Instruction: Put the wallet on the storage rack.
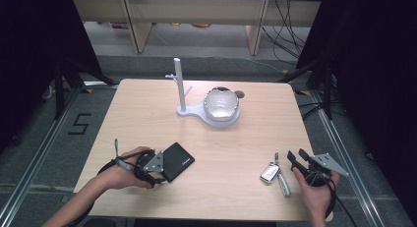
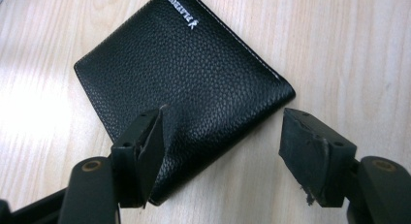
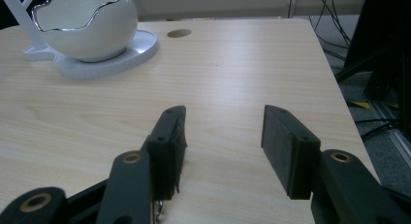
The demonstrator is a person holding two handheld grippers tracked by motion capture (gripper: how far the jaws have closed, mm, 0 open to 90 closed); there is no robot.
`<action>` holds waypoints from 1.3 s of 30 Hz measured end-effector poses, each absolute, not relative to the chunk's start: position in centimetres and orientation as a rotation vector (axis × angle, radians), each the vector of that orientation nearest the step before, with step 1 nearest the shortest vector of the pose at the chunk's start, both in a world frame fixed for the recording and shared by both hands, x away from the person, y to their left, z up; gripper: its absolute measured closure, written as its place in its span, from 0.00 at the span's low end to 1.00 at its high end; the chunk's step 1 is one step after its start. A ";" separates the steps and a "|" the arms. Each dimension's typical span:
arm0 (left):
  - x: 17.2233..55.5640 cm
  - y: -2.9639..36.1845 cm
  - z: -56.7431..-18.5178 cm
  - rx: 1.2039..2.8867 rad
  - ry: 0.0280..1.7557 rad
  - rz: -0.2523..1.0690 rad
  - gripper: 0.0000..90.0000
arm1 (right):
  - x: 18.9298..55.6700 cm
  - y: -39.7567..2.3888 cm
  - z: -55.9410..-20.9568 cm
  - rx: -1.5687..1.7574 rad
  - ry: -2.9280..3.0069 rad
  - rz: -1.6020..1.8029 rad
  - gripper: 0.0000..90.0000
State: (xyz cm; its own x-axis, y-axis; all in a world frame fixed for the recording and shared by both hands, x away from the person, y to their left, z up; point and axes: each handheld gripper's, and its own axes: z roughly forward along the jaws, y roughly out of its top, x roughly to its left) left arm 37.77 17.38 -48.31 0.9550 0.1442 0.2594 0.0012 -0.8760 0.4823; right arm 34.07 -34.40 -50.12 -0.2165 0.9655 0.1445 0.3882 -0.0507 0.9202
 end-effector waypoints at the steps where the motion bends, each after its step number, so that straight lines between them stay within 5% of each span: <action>1: 37.8 17.3 -48.4 2.607 0.111 0.391 0.36 | 34.1 -34.4 -50.1 1.450 1.638 1.259 0.58; 39: 39.0 16.2 -48.9 2.682 0.037 0.297 0.33 | 34.2 -34.6 -50.1 1.445 1.626 1.252 0.57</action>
State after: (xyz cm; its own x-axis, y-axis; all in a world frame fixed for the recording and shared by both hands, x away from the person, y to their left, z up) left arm 38.98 16.16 -48.94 0.9766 0.0728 0.2022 -0.0215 -0.9031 0.4289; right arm 34.15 -34.57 -50.11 -0.2080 0.9685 0.1369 0.3794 -0.0491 0.9239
